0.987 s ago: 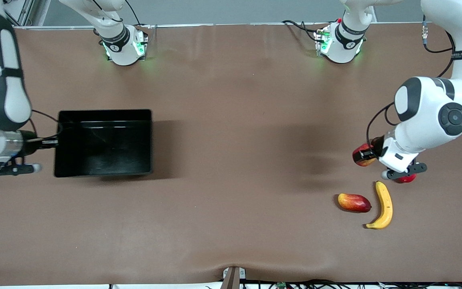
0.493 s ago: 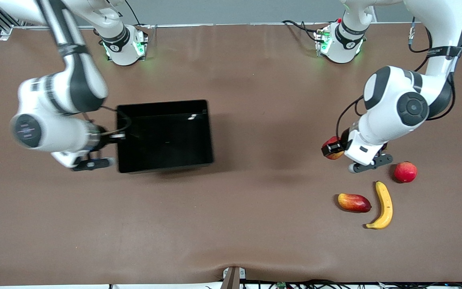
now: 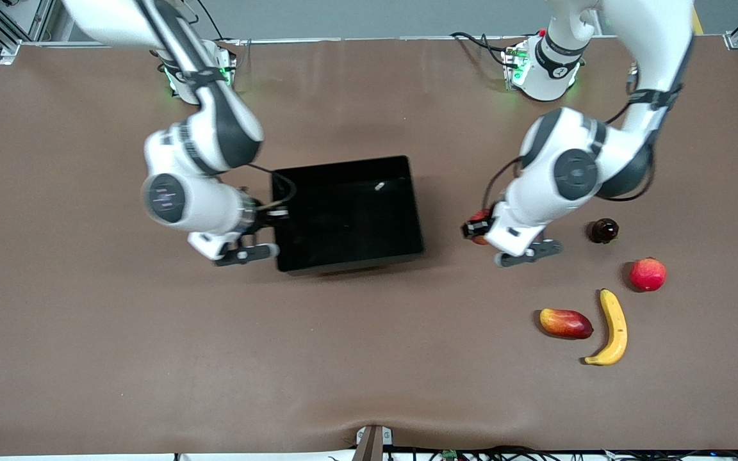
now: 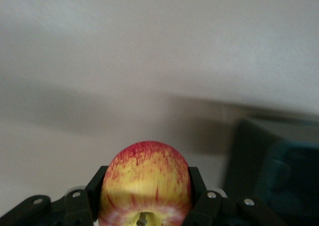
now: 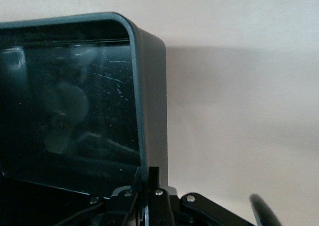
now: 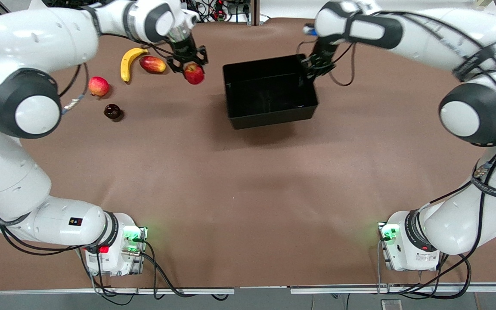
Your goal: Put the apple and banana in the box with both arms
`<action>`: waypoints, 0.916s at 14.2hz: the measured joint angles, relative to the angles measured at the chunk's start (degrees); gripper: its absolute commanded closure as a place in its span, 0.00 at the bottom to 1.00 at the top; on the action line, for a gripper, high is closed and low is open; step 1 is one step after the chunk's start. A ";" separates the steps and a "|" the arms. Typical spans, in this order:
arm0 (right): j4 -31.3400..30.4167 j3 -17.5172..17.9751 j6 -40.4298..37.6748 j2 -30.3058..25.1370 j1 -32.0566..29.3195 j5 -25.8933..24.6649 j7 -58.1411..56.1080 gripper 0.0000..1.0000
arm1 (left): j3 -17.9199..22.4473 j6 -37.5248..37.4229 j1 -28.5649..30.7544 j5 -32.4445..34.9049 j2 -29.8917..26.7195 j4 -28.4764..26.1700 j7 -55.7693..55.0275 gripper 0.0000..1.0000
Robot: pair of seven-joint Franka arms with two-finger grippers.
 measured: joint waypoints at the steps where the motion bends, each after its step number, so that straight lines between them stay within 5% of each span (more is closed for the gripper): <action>1: 0.00 0.00 2.12 1.06 2.08 0.02 2.35 1.00 | 0.00 1.00 -1.34 0.08 1.33 0.21 -1.74 1.00; 4: -0.06 -0.13 8.59 4.52 6.96 0.09 7.08 1.00 | 0.03 2.72 -3.76 1.47 4.48 0.67 -5.41 1.00; 5: -0.07 -0.15 10.14 5.66 7.65 0.14 7.37 0.70 | 0.03 2.77 -3.94 1.74 4.78 0.78 -5.84 1.00; 6: -0.07 -0.16 11.37 6.72 7.94 0.17 7.67 0.01 | 0.05 2.76 -3.92 1.77 4.80 0.82 -5.86 1.00; 13: 2.62 -1.20 9.79 7.25 7.74 0.43 9.94 0.00 | 0.00 3.83 -10.31 2.01 8.32 0.50 -8.62 1.00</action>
